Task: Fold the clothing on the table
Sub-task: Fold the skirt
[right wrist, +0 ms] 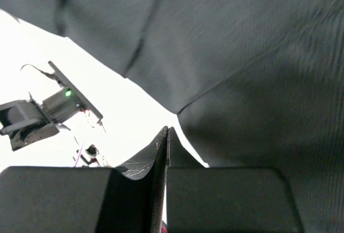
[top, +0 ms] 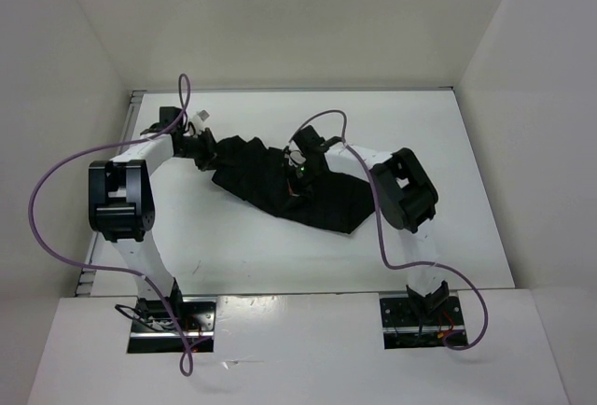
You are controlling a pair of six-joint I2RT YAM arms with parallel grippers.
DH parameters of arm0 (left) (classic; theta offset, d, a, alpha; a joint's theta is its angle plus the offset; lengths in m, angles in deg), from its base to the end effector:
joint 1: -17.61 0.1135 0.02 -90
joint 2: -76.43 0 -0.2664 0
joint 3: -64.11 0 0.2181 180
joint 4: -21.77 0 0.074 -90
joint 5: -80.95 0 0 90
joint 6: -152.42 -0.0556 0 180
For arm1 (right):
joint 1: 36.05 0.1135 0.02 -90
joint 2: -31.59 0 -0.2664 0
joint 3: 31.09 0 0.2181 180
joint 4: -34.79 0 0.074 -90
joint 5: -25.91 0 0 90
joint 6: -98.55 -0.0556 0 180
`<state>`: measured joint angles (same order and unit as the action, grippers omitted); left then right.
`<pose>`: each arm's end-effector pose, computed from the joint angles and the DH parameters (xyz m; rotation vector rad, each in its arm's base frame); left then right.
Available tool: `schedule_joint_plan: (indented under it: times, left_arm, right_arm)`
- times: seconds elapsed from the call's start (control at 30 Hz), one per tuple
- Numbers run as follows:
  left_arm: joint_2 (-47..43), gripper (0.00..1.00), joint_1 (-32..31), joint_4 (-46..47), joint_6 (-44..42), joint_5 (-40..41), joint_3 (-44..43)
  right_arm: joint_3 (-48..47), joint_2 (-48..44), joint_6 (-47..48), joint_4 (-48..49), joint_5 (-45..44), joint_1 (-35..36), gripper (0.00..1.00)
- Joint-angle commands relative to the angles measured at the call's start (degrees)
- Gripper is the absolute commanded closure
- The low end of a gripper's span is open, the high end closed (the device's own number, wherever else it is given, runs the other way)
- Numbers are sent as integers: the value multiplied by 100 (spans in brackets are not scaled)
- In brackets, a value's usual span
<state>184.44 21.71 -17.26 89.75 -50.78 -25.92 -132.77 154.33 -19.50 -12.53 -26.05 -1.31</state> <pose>0.3744 -0.0103 0.2027 -0.4082 2.4994 -1.0896 0.3182 0.2624 0.1497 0.3584 -2.8731 -1.1375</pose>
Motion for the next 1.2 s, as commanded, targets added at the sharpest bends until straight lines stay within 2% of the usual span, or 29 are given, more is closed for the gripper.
schedule_joint_plan:
  times: [0.0, 0.2, 0.43, 0.77, 1.0, 1.1, 1.17]
  left_arm:
    - [-122, 100, 38, -5, 70, -10, -170]
    - [-183, 100, 38, 48, 123, 43, -170]
    - [-535, 100, -67, -13, 237, -10, -292]
    - [-1369, 100, -699, 109, 641, -230, -108]
    - [-1353, 100, -1287, 417, 1045, -178, -108]
    - [-1230, 100, -1394, 417, 1046, -11, -161]
    - [-1177, 100, -1456, 479, 1151, -10, -161]
  right_arm:
    - [28, -602, 151, -108, -7, 33, 100]
    - [204, -532, 204, -161, -7, 33, 100]
    - [257, 83, 309, -47, -7, 33, 100]
    - [-919, 1023, 134, 182, 423, 33, 100]
    - [-1755, 1551, -121, 446, 1056, 138, 100]
    - [-1826, 1438, -121, 516, 1065, 138, 100]
    - [-1625, 921, -121, 568, 847, 85, 100]
